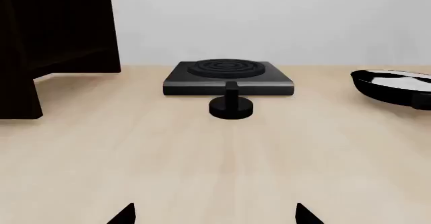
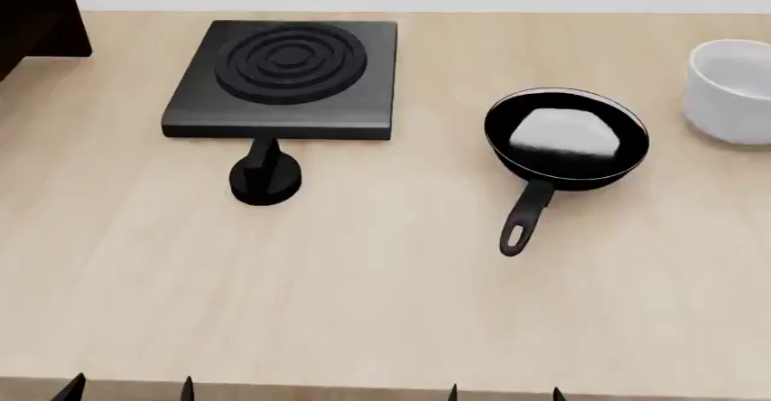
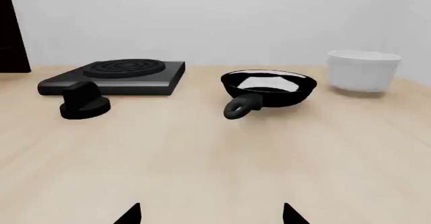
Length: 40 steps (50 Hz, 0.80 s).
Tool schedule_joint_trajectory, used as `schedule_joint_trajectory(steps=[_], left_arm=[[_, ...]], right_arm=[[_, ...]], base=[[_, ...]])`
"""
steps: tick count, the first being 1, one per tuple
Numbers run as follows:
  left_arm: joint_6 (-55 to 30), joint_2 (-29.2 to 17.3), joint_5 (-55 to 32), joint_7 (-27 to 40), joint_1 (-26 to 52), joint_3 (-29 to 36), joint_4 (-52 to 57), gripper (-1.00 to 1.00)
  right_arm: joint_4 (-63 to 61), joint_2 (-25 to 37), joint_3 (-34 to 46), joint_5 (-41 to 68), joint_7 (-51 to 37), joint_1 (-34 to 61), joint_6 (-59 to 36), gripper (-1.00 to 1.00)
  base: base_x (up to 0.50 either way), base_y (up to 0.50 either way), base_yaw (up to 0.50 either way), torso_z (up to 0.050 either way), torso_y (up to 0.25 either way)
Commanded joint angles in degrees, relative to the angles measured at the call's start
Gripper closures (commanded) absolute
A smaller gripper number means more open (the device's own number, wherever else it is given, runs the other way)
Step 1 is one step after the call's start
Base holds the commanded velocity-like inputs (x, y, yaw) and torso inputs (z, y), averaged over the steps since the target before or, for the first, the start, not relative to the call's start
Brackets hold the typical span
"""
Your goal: Put the frying pan on the cabinet shelf.
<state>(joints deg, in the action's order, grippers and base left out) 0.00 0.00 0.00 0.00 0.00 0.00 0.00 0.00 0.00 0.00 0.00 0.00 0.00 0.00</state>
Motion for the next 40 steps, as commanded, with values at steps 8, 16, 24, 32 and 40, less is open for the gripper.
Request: schedule_joint_trajectory(steps=[8,16,24,32,40], left_arm=[[0.0,-1.9,-4.9,1.3,0.4,0.9,-0.5,-1.00],[1.9,-3.3,-4.7,1.3,0.2,3.2,-0.3,-1.00],[1.9,-3.9,-5.7,2.1,0.4,3.8,-0.9,-1.00],[1.7,-4.4,-6.7,2.4,0.3,4.5,-0.7,-1.00],[1.8,-4.8,-7.5,3.0,0.2,5.0,-0.2,-1.00]], right_arm=[[2.9,2.0,1.9,1.5,-2.6,1.0,2.1,-1.00],[1.2,2.9,3.2,2.0,-4.2,0.5,1.2,-1.00],[1.7,3.6,4.2,2.5,-5.1,0.7,1.5,-1.00],[1.9,4.2,4.9,3.0,-5.9,0.8,1.7,-1.00],[-1.3,4.6,5.5,3.3,-7.1,-0.1,0.1,-1.00]], base=[[0.00,0.00,0.00,0.000,0.000],[0.00,0.00,0.00,0.030,0.000],[0.00,0.00,0.00,0.050,0.000],[0.00,0.00,0.00,0.050,0.000],[0.00,0.00,0.00,0.050,0.000]])
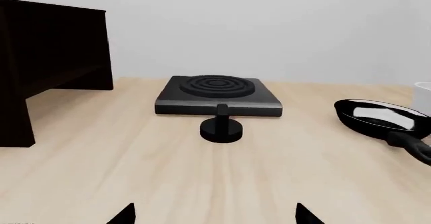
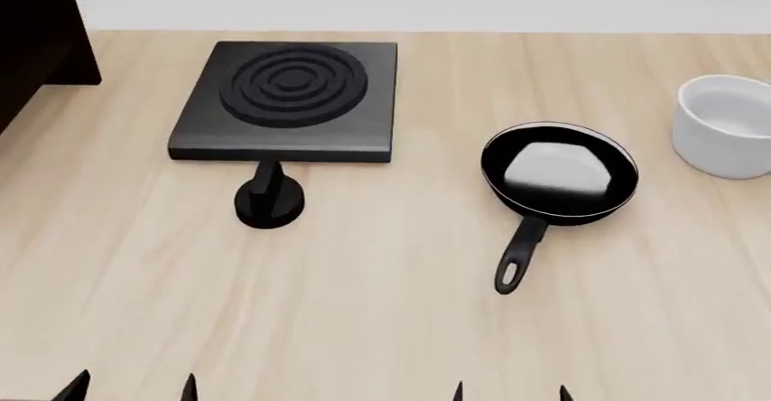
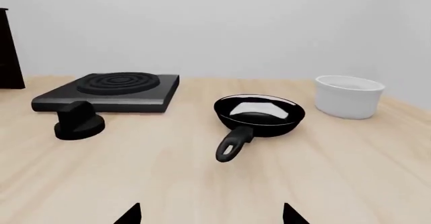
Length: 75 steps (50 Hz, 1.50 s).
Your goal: Put the frying pan on the cabinet shelf.
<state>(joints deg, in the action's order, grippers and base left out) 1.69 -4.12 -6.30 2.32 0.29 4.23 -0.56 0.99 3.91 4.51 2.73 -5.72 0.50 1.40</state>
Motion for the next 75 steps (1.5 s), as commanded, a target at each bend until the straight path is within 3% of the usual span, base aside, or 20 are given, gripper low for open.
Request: schedule_joint_trajectory(steps=[1,16,36,55,75], left_arm=[[0.3,-0.8,-1.3,0.7,-0.1,0.8,0.2,-1.00],[-0.3,-1.3,-3.4,2.1,0.1,1.4,0.5,-1.00],[-0.6,-2.1,-5.2,3.4,0.3,2.7,0.2,-1.00],[-1.2,-3.2,-6.0,4.4,0.1,4.0,1.2,-1.00],[-1.1,-3.9,-6.8,5.0,0.5,5.2,0.8,-1.00]], right_arm=[[-0.9,0.8,1.1,0.7,-1.3,-0.3,-0.4,-1.00],[1.2,1.7,2.0,2.1,-1.9,0.3,1.1,-1.00],[1.2,2.6,2.6,3.4,-3.8,0.1,3.3,-1.00],[0.0,3.6,4.2,2.7,-5.5,-0.2,3.5,-1.00],[0.0,4.3,4.4,2.5,-8.0,-2.5,5.3,-1.00]], base=[[0.00,0.00,0.00,0.050,0.000],[0.00,0.00,0.00,0.050,0.000],[0.00,0.00,0.00,0.000,0.000],[0.10,0.47,0.00,0.000,0.000],[0.09,0.02,0.00,0.000,0.000]])
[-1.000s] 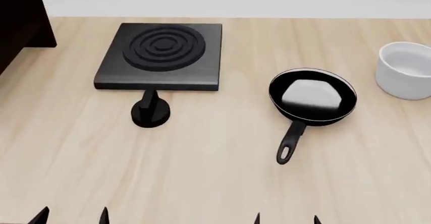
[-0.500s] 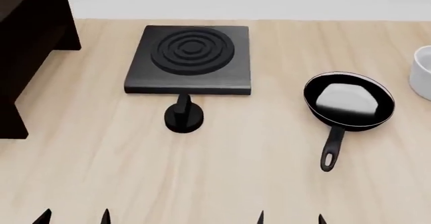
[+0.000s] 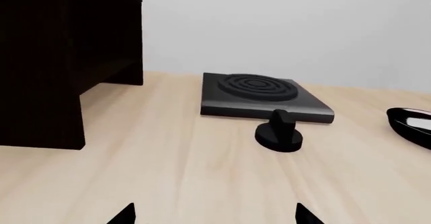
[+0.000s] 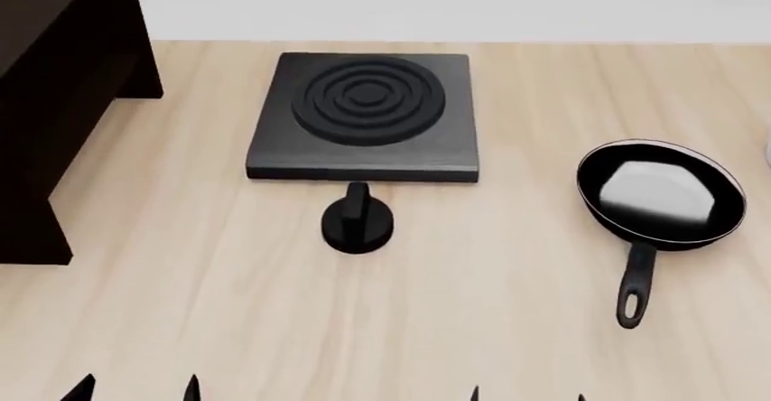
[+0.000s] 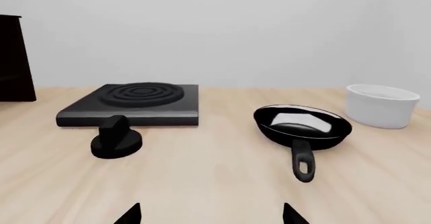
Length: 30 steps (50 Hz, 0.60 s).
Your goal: Put the frying pan on the cabinet shelf.
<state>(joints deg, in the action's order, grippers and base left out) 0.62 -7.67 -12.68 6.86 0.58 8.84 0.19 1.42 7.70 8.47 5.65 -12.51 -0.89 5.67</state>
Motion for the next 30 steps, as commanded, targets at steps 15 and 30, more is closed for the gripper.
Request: schedule_joint_trajectory(steps=[15,30], left_arm=[[0.4,-0.8,-1.0,0.9,0.3,1.1,-0.5,-1.00],[0.7,-1.3,-1.5,1.6,0.4,1.5,-0.6,-1.00]], right_arm=[[4.9,0.7,1.1,0.4,-0.8,2.9,2.5,-1.00],[5.8,0.9,2.2,0.5,-1.0,3.3,3.1,-1.00]], base=[[0.50,0.00,0.00,0.000,0.000],[0.50,0.00,0.00,0.000,0.000]])
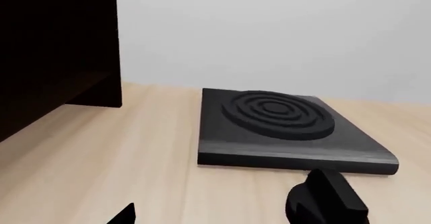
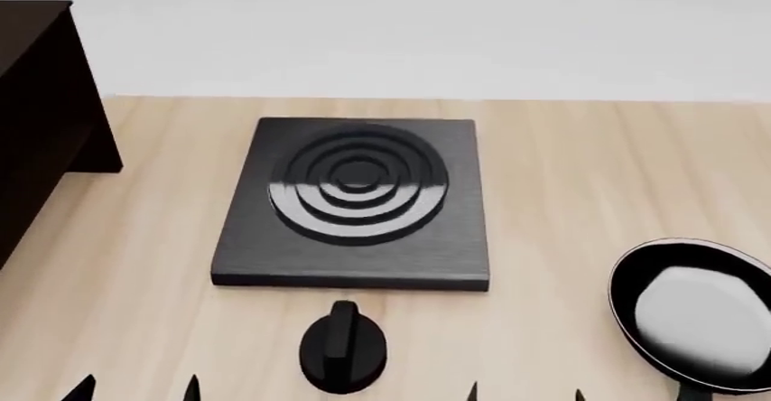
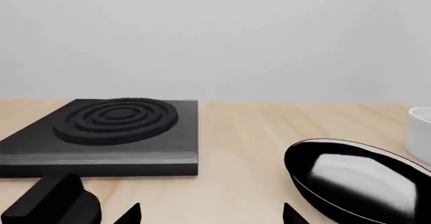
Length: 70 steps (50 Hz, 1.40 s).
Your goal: Put the frying pan on the cabinet shelf.
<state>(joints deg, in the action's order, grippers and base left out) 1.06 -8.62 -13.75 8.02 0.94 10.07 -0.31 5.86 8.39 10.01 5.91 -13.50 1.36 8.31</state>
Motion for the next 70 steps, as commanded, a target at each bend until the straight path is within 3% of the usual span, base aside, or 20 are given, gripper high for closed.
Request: schedule_joint_trajectory(steps=[1,6,8,10,33,34,35,36,49,63,70], left_arm=[[0.3,-0.3,-0.4,0.5,0.1,0.3,-0.1,-1.00],[0.2,-0.5,-0.7,0.7,0.0,0.5,0.1,-1.00],[0.1,-0.5,-0.7,0.8,-0.1,0.5,0.3,-1.00],[0.3,-0.6,-0.8,0.8,-0.1,0.6,0.2,-1.00],[1.0,-1.2,-0.2,2.3,0.0,1.3,0.7,-1.00],[4.3,6.9,7.1,-7.1,-0.8,-8.3,-8.3,-1.00],[-1.2,6.6,6.6,-6.9,-1.2,-8.2,0.3,-1.00],[-1.5,6.5,6.4,-6.6,-1.2,-8.2,2.6,-1.00],[-3.2,4.9,4.7,-5.0,-1.4,-6.3,3.9,-1.00],[-22.2,1.1,2.4,-0.4,-2.3,-5.2,27.2,-1.00],[-34.2,0.2,-4.6,0.8,0.1,-7.3,37.5,-1.00]], right_arm=[[1.4,0.2,0.7,0.3,-0.1,1.1,0.4,-1.00],[1.5,0.3,1.0,0.6,-0.1,1.2,0.4,-1.00],[11.9,-0.1,1.0,1.0,2.3,4.2,9.2,-1.00],[15.6,-0.3,1.0,1.1,2.7,5.3,11.2,-1.00],[16.2,-0.2,2.3,1.7,2.9,5.3,12.2,-1.00],[14.9,-6.7,-8.6,-5.6,11.0,4.2,7.7,-1.00],[14.9,-6.4,-8.5,-5.4,10.9,4.1,10.8,-1.00],[14.5,-6.3,-8.4,-5.3,10.6,3.9,10.7,-1.00],[13.7,-5.1,-6.5,-3.8,9.7,3.5,9.8,-1.00],[-16.3,-2.3,-6.4,-2.4,7.4,-0.3,-12.1,-1.00],[-25.8,-1.1,-6.8,-1.0,6.4,-0.1,-22.0,-1.00]], base=[[0.50,0.00,0.00,0.000,0.000],[0.50,0.00,0.00,0.000,0.000],[0.50,0.00,0.00,0.000,0.000],[0.50,0.00,0.00,0.000,0.000],[0.39,0.00,0.00,0.000,0.000],[0.00,0.00,0.00,0.000,0.000],[0.00,0.00,0.00,0.000,0.000],[0.00,0.00,0.00,0.000,0.000],[0.00,0.00,0.00,0.000,0.000],[0.00,0.00,0.00,0.000,0.000],[0.00,0.00,0.00,0.000,0.000]])
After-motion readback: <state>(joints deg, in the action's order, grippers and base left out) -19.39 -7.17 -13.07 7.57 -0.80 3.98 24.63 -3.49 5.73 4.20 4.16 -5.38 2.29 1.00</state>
